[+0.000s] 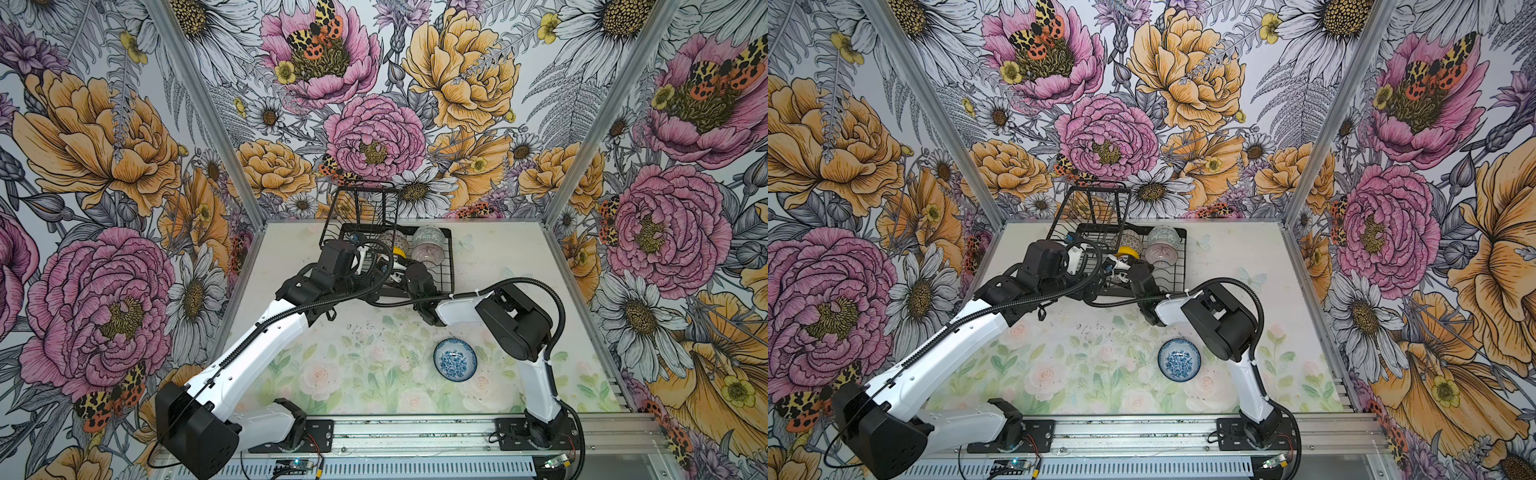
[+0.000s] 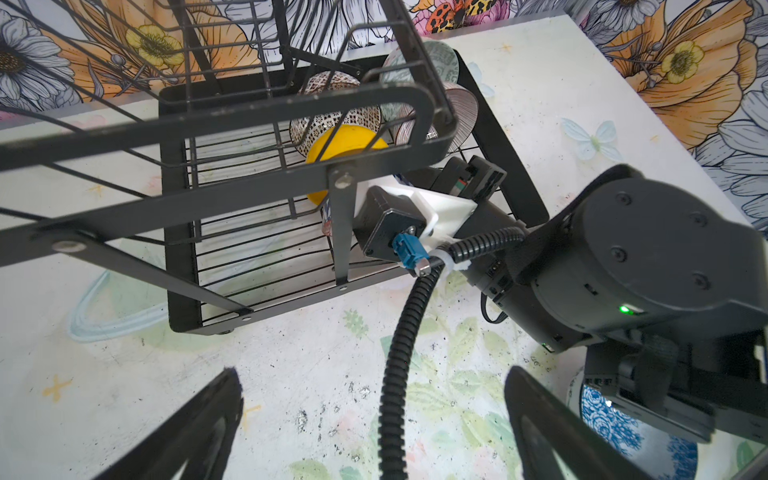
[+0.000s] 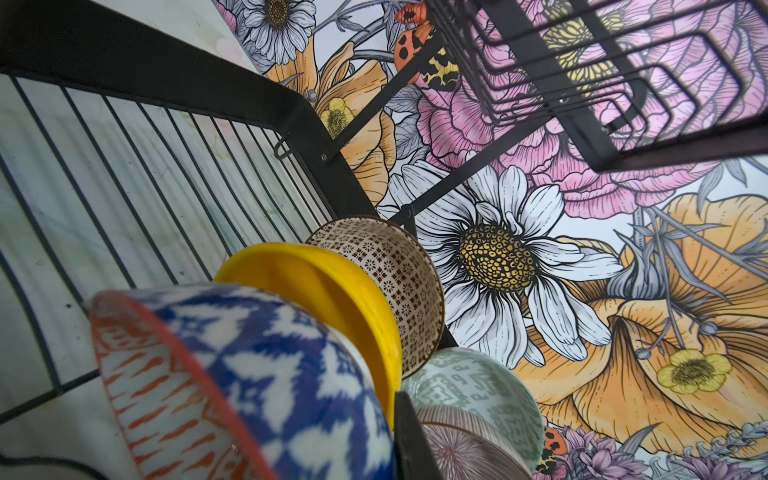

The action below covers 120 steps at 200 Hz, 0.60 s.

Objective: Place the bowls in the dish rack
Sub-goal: 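Lower the orange-and-blue bowl into the rack slot beside the yellow bowl with the right gripper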

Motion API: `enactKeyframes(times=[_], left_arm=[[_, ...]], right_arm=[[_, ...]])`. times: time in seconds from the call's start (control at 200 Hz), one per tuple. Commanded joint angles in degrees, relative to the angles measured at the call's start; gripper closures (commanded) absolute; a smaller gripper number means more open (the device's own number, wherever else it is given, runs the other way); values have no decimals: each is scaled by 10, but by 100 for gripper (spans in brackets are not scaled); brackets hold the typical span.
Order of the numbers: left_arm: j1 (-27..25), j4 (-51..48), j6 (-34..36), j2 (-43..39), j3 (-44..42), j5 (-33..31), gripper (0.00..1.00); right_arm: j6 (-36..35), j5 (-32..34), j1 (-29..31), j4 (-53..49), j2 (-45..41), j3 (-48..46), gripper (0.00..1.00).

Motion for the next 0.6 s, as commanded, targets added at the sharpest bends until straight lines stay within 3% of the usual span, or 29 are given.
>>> enactKeyframes(times=[0.0,0.38,0.595], left_arm=[[4,0,-1,4,3,17,1],[3,0,0,4,6,18,1],[2,0,-1,2,3,17,1]], right_arm=[[15,-28,5,-33,12,0,100],[28,-56,5,-69,-17,-21,99],[35,-66,6,-91,-29,-28,92]])
